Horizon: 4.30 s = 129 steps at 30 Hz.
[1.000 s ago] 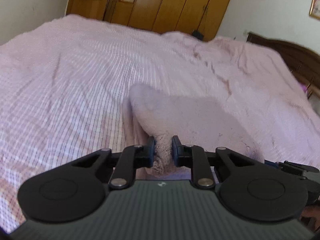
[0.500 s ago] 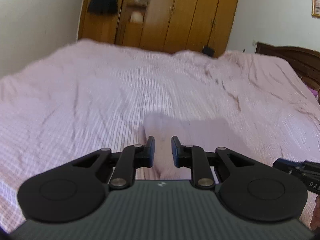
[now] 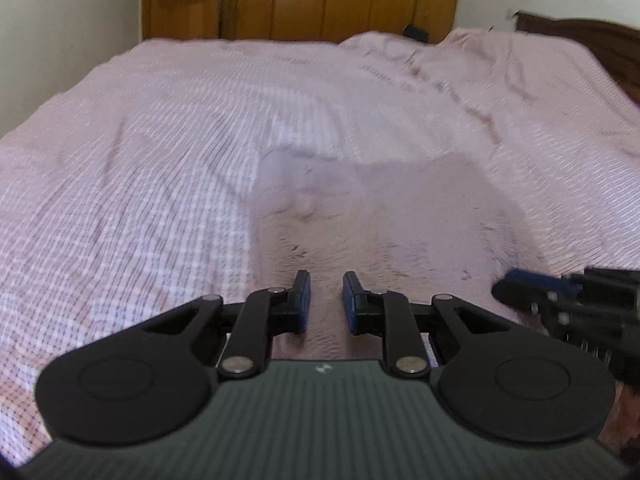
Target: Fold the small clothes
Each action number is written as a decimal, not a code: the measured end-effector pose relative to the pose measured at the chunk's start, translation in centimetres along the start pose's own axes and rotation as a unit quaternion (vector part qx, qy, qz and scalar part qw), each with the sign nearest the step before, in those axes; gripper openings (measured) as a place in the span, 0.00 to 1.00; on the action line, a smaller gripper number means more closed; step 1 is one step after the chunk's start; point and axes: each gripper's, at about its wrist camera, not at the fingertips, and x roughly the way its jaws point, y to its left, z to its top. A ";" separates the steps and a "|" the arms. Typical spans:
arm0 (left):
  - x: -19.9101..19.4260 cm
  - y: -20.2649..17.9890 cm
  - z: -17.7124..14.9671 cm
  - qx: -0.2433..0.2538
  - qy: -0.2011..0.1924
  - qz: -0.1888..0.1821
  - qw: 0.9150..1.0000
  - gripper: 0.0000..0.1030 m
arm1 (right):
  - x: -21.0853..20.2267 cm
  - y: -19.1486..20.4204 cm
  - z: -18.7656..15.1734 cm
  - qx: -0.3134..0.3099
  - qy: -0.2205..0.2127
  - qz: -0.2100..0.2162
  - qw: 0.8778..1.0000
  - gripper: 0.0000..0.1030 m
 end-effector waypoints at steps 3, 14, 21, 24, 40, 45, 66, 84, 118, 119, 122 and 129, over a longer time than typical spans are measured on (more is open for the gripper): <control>0.1 0.6 -0.4 -0.006 0.002 -0.005 1.000 0.20 | 0.5 0.8 -0.4 -0.024 -0.005 -0.012 1.000 0.18; 0.2 -0.5 -0.6 0.019 -0.002 0.008 1.000 0.20 | -0.1 1.4 -0.2 -0.011 -0.002 -0.013 1.000 0.18; 0.3 -0.5 -0.7 0.029 -0.002 0.008 1.000 0.20 | -0.1 1.0 -0.5 -0.006 -0.001 -0.005 1.000 0.17; -0.1 -0.4 -0.5 0.021 -0.003 0.002 1.000 0.21 | -0.5 0.8 -0.3 -0.003 0.000 0.000 1.000 0.18; -3.1 4.4 -0.3 -0.110 -0.018 -0.058 0.992 0.58 | -5.9 -5.2 1.3 0.172 -0.048 0.049 0.983 0.68; -1.5 5.2 -0.9 -0.136 0.017 -0.068 0.988 0.58 | -5.1 -8.0 0.5 0.230 -0.020 0.044 0.972 0.68; 4.0 8.1 -2.3 -0.268 0.053 -0.192 0.943 0.72 | 1.9 -11.7 -4.5 0.400 0.035 0.183 0.897 0.74; 3.6 5.8 -3.0 -0.268 0.055 -0.207 0.939 0.78 | 3.1 -12.1 -5.1 0.407 0.033 0.233 0.882 0.74; 6.8 9.2 -4.2 -0.402 0.069 -0.267 0.873 0.49 | 3.4 -14.3 -6.7 0.443 0.004 0.290 0.849 0.74; 6.5 8.7 -3.7 -0.383 0.066 -0.256 0.885 0.53 | 3.3 -14.2 -6.7 0.437 0.004 0.286 0.853 0.74; 6.2 7.5 -2.8 -0.342 0.060 -0.244 0.906 0.65 | 3.0 -14.3 -6.9 0.439 0.001 0.283 0.853 0.73; 6.6 5.3 -1.9 -0.318 0.043 -0.222 0.921 0.66 | 3.2 -12.3 -6.2 0.435 -0.003 0.263 0.861 0.72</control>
